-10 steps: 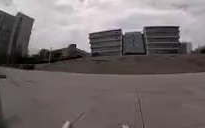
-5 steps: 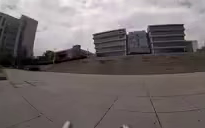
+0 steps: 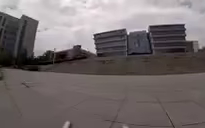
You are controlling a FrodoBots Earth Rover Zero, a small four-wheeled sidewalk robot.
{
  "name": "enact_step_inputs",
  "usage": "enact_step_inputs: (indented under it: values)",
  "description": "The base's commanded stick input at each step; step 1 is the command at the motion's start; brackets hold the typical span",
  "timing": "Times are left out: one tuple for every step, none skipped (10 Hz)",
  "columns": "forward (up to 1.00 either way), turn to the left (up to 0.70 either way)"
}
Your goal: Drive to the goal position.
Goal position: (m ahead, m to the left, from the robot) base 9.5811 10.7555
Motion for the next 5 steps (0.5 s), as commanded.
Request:
enact_step_inputs:
  values:
    - [0.70,0.02]
    - [0.70,0.02]
    - [0.70,0.02]
    - [0.70,0.02]
    - [0.70,0.02]
